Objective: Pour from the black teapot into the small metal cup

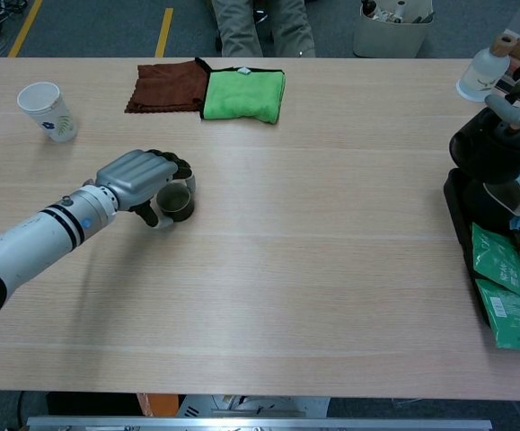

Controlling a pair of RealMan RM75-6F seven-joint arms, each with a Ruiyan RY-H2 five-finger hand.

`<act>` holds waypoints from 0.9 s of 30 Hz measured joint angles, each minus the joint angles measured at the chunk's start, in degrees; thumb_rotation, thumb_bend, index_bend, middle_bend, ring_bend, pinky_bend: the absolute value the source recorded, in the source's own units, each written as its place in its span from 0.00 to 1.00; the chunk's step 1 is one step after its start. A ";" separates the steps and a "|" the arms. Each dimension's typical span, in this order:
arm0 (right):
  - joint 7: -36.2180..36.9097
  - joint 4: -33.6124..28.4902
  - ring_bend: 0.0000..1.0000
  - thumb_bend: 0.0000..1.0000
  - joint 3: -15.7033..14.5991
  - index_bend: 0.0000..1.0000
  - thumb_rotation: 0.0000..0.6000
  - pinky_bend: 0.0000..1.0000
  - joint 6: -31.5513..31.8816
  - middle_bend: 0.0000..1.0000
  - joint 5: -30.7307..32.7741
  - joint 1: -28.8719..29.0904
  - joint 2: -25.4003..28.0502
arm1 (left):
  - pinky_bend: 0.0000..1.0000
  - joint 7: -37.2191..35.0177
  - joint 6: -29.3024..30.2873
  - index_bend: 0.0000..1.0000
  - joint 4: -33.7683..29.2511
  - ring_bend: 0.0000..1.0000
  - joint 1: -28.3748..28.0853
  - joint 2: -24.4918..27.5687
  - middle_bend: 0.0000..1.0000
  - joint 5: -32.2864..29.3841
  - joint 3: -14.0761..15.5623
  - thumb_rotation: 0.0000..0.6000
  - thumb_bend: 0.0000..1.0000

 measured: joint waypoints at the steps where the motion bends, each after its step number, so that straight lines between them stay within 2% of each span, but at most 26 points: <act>1: 0.09 0.01 1.00 0.36 0.00 1.00 0.71 0.17 -0.01 0.96 0.00 -0.01 0.04 | 0.16 -0.01 0.03 0.32 0.27 0.14 -0.05 -0.15 0.21 0.30 0.13 1.00 0.25; 21: 1.23 0.21 1.00 0.36 -0.15 1.00 0.74 0.17 -0.64 0.96 0.01 -0.14 0.52 | 0.16 2.14 -0.98 0.28 1.78 0.14 -1.45 0.19 0.20 0.74 0.41 1.00 0.25; 27: 1.41 0.24 1.00 0.36 -0.25 1.00 0.74 0.17 -0.96 0.96 0.04 -0.13 0.67 | 0.16 2.92 -0.79 0.34 1.53 0.14 -1.59 0.49 0.21 0.39 0.46 1.00 0.25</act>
